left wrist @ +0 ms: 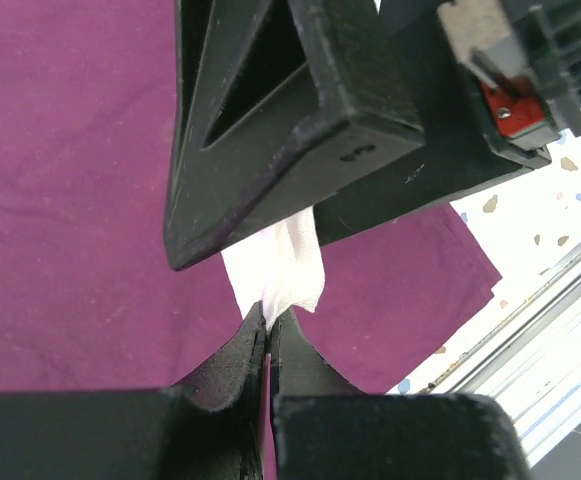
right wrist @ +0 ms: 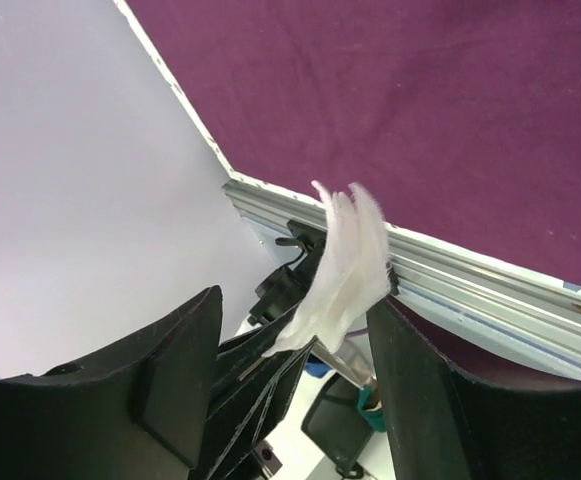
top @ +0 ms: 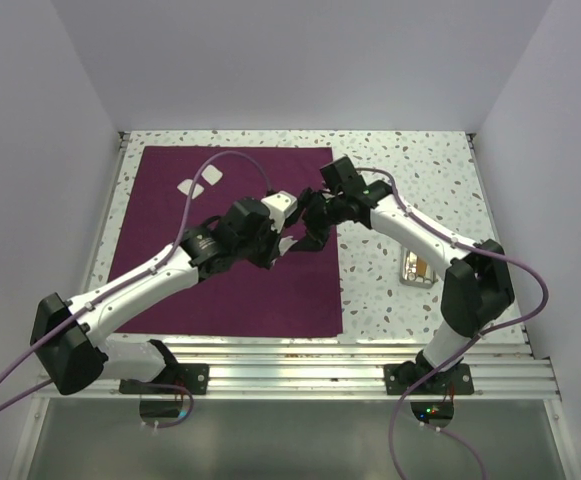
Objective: Prepare the surgical pack
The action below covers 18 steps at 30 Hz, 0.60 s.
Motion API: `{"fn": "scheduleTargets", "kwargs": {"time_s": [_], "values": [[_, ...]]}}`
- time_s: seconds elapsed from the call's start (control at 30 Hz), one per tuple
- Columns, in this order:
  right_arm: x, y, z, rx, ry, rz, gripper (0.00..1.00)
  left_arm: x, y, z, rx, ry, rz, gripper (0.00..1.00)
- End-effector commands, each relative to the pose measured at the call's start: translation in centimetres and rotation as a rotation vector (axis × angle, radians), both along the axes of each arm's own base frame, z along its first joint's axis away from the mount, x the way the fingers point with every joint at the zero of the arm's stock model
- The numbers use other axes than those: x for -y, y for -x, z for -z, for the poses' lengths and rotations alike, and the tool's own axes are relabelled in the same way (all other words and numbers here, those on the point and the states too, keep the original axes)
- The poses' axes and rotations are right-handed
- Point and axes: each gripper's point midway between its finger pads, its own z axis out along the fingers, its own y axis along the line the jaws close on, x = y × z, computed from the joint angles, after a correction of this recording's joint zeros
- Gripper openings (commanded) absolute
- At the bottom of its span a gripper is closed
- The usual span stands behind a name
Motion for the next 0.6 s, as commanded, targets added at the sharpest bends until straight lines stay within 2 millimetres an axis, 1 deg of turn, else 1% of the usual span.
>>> {"fn": "scheduleTargets", "kwargs": {"time_s": [0.0, 0.13, 0.23, 0.33, 0.37, 0.43, 0.47, 0.5, 0.53, 0.57], "values": [[0.2, 0.5, -0.8, -0.008, -0.003, 0.034, 0.62, 1.3, -1.2, -2.6, 0.074, 0.054, -0.011, 0.00], [0.3, 0.9, -0.1, -0.029, -0.002, 0.042, 0.58, 1.3, -1.2, -2.6, 0.081, 0.047, -0.010, 0.00], [0.0, 1.0, 0.0, -0.034, -0.015, 0.038, 0.54, 1.4, -1.3, -2.6, 0.082, 0.042, -0.005, 0.00], [-0.2, 0.7, -0.3, -0.023, -0.019, 0.038, 0.42, 1.6, -1.3, -2.7, 0.082, 0.037, 0.003, 0.00], [-0.3, 0.6, -0.4, -0.020, -0.021, 0.038, 0.33, 1.7, -1.4, -2.6, 0.081, 0.033, 0.009, 0.00], [-0.3, 0.6, -0.2, -0.025, -0.026, 0.035, 0.23, 2.0, -1.3, -2.6, 0.077, 0.039, 0.023, 0.00], [-0.5, 0.6, -0.3, -0.018, -0.034, 0.030, 0.15, 2.1, -1.2, -2.7, 0.076, 0.044, 0.027, 0.01], [-0.6, 0.6, -0.3, -0.018, -0.040, 0.026, 0.03, 2.3, -1.0, -2.8, 0.073, 0.054, 0.042, 0.19], [-0.5, 0.3, -0.2, -0.006, -0.039, 0.021, 0.00, 2.4, -0.9, -2.9, 0.078, 0.060, 0.049, 0.27], [-0.3, 0.1, -0.2, 0.009, -0.037, 0.013, 0.00, 2.4, -0.9, -3.0, 0.081, 0.072, 0.047, 0.35]]}}
